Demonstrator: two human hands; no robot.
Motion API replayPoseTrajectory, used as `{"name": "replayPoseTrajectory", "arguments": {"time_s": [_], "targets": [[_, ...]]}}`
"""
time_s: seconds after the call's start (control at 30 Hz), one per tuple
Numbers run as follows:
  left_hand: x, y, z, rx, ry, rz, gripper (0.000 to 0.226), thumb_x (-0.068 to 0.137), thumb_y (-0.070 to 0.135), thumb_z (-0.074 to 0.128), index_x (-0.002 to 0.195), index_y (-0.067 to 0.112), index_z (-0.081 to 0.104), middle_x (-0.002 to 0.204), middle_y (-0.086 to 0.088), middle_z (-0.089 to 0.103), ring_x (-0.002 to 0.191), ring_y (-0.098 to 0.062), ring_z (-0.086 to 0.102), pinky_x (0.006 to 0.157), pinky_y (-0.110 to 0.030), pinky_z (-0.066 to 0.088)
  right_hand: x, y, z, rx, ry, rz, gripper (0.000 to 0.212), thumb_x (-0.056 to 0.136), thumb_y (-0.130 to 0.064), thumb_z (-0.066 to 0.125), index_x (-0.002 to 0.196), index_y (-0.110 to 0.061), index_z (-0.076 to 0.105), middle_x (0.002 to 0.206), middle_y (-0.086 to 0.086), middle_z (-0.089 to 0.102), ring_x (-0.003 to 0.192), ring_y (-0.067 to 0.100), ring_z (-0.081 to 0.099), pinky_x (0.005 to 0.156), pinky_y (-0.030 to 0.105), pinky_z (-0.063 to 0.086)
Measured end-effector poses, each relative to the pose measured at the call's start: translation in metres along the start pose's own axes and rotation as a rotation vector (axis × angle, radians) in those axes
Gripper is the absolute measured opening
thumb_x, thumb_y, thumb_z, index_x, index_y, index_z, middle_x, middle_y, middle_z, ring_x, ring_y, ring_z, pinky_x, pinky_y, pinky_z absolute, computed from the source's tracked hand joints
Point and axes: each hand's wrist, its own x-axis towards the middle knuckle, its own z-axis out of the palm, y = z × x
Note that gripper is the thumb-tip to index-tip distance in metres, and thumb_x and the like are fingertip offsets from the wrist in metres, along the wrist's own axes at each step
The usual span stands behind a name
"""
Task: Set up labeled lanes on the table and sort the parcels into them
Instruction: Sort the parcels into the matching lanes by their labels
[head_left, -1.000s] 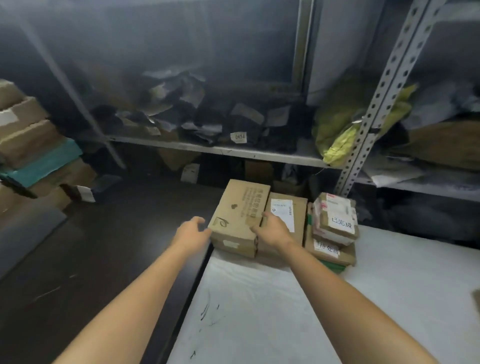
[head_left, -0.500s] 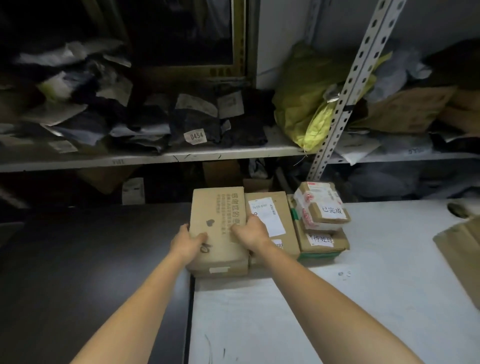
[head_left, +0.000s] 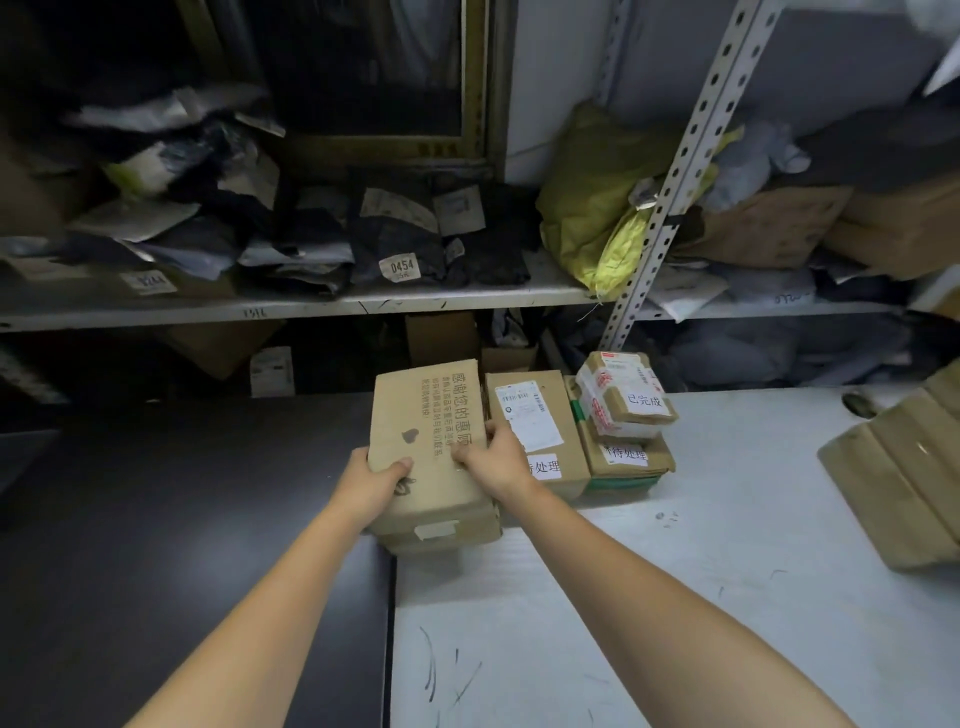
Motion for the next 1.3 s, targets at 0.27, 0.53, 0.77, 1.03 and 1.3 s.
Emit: {"name": "replayPoseTrajectory", "arguments": {"time_s": [0.27, 0.53, 0.77, 1.03, 1.3], "targets": [[-0.051, 0.05, -0.04, -0.057, -0.021, -0.009, 0.106, 0.054, 0.085, 0.073, 0.136, 0.021, 0.052, 0.13, -0.003, 0.061, 0.106, -0.019, 0.062, 0.092, -0.034, 0.05, -0.06, -0.061, -0.027, -0.003, -0.043, -0.241, 0.048, 0.085, -0.021, 0.07, 0.13, -0.027, 0.054, 0.121, -0.003, 0.068, 0.107, 0.015, 0.065, 0.095, 0.037, 0.054], [-0.1, 0.135, -0.028, -0.05, -0.215, 0.087, 0.116, 0.067, 0.076, 0.07, 0.155, 0.03, 0.01, 0.141, -0.001, 0.04, 0.121, -0.023, 0.042, 0.106, -0.042, 0.035, -0.105, -0.098, -0.077, -0.361, 0.081, -0.393, 0.076, 0.081, -0.042, 0.059, 0.152, -0.043, 0.031, 0.147, 0.0, 0.046, 0.133, 0.031, 0.039, 0.112, 0.054, 0.035], [-0.116, 0.163, 0.0, -0.076, -0.342, -0.016, 0.14, 0.04, 0.089, 0.074, 0.149, 0.052, -0.005, 0.13, -0.012, 0.048, 0.112, -0.037, 0.053, 0.085, -0.054, 0.049, -0.122, -0.113, -0.125, -0.359, 0.068, -0.409, 0.063, 0.088, -0.049, 0.054, 0.149, -0.044, 0.039, 0.154, -0.004, 0.039, 0.141, 0.025, 0.029, 0.115, 0.058, 0.026], [-0.115, 0.167, 0.003, -0.192, -0.407, 0.04, 0.106, 0.067, 0.07, 0.074, 0.151, 0.049, 0.012, 0.128, -0.011, 0.045, 0.112, -0.039, 0.048, 0.09, -0.065, 0.044, -0.108, -0.09, -0.166, -0.066, 0.307, -0.324, 0.059, 0.084, -0.046, 0.064, 0.14, -0.035, 0.051, 0.129, -0.01, 0.045, 0.121, 0.016, 0.048, 0.101, 0.044, 0.049], [-0.121, 0.181, 0.044, -0.131, -0.455, 0.147, 0.063, 0.091, 0.041, 0.064, 0.146, 0.045, 0.033, 0.135, -0.005, 0.056, 0.115, -0.033, 0.058, 0.094, -0.065, 0.048, -0.103, -0.052, -0.192, 0.206, 0.302, -0.148, 0.041, 0.091, -0.033, 0.069, 0.13, -0.024, 0.059, 0.111, -0.009, 0.067, 0.1, 0.011, 0.066, 0.092, 0.038, 0.056]]}}
